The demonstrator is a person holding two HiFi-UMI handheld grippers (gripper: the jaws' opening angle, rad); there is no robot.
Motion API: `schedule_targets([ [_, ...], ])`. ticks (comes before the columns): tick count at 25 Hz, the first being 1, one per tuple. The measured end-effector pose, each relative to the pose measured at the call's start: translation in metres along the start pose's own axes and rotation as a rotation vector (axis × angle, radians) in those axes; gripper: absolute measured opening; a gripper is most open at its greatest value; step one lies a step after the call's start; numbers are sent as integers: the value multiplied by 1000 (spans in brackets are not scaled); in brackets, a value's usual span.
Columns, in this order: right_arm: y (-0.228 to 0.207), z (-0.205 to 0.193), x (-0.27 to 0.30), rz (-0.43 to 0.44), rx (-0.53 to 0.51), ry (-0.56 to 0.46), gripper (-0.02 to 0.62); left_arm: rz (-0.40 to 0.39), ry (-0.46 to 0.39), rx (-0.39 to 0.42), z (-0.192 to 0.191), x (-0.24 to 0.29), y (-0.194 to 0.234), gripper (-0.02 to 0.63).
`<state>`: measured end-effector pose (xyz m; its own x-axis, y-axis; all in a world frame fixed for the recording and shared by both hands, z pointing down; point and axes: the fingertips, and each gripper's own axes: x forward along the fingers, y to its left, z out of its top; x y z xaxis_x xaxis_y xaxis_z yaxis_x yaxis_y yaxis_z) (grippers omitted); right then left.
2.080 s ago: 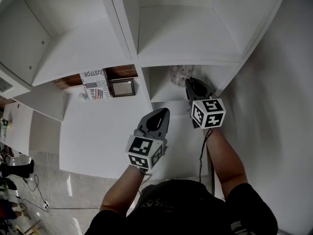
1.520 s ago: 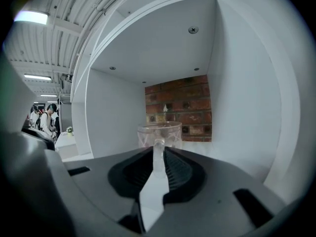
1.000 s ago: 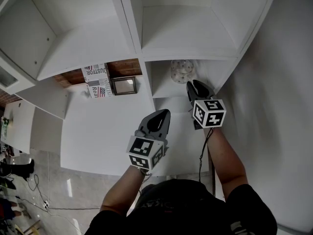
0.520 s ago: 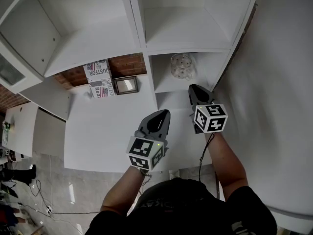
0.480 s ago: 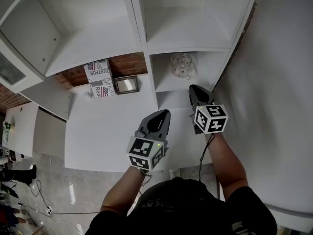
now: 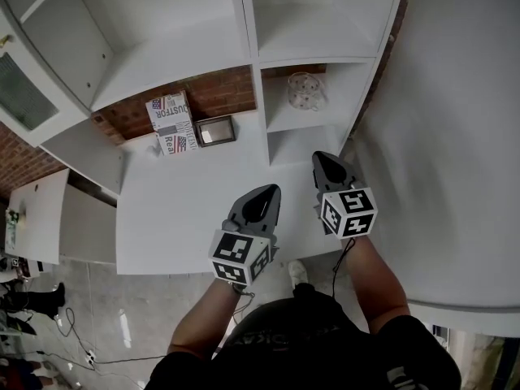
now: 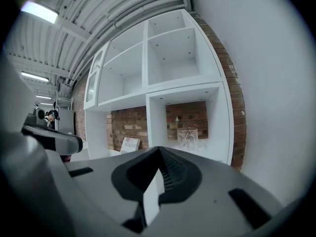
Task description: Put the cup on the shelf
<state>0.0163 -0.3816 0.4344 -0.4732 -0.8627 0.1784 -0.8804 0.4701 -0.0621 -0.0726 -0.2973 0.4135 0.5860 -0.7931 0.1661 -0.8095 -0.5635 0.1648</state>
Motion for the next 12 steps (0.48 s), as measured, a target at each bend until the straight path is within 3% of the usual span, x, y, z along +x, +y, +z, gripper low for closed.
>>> schedule_targets([
  [12,99,-20,-93,-55,31,-7,0,-81,6,16,-21,-106,-24,5],
])
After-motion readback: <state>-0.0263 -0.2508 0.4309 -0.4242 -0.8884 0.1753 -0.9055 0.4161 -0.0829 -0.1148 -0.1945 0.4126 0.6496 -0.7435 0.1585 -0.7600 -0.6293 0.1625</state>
